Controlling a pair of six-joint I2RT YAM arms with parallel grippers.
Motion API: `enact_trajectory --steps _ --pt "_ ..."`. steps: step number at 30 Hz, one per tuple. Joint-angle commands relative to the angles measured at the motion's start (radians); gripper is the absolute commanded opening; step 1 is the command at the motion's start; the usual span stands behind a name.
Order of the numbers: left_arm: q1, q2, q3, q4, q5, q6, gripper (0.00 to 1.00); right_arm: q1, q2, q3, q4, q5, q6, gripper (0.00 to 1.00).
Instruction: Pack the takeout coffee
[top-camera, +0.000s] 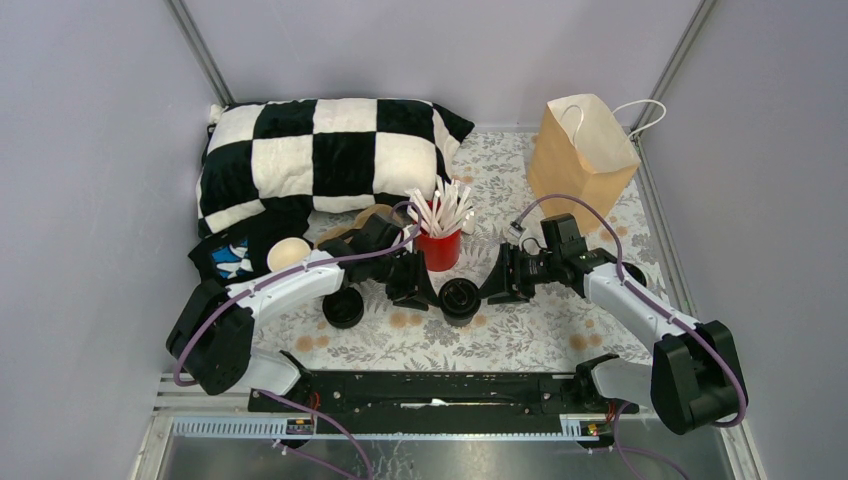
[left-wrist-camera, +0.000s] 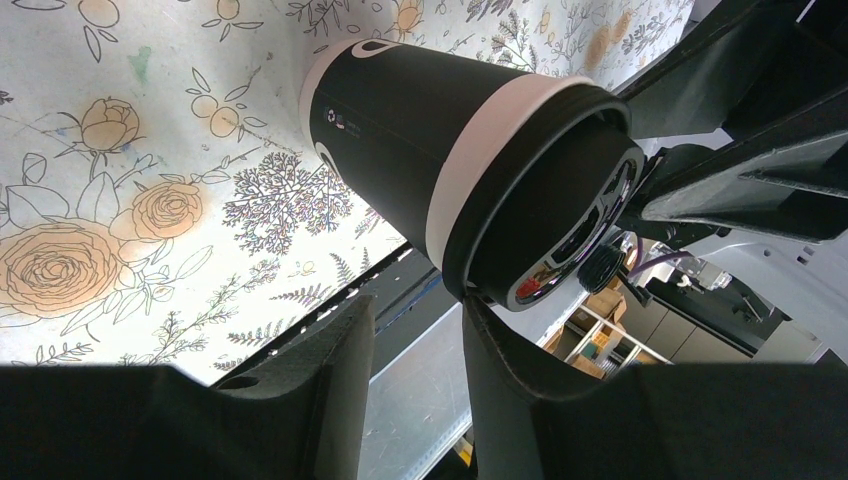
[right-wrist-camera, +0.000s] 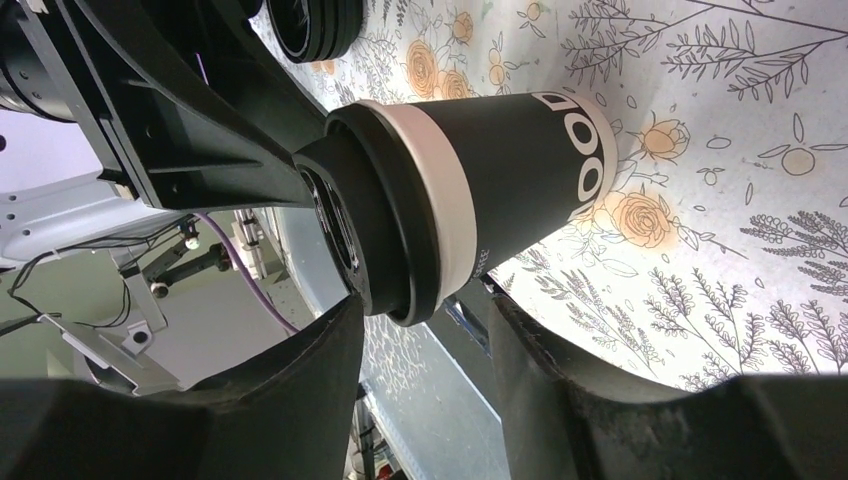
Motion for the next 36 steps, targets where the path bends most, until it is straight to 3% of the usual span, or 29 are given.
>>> enact_trajectory --steps 1,12,23,36 --pt "0.004 -0.028 0.013 0.026 -0.023 0.005 0.41 -0.008 0.008 -0.003 0.043 -0.003 0.015 0.54" --pt "0.008 -0.054 0.068 -0.042 -0.043 0.034 0.46 -0.009 0.014 -0.015 0.050 0.003 0.021 0.47" --pt "0.020 -0.003 0.091 -0.029 -0.049 0.047 0.44 -0.038 -0.010 -0.014 0.034 0.009 0.024 0.54" --pt "0.021 0.042 0.105 -0.015 -0.014 0.057 0.45 -0.040 0.054 -0.013 0.002 -0.012 -0.040 0.50"
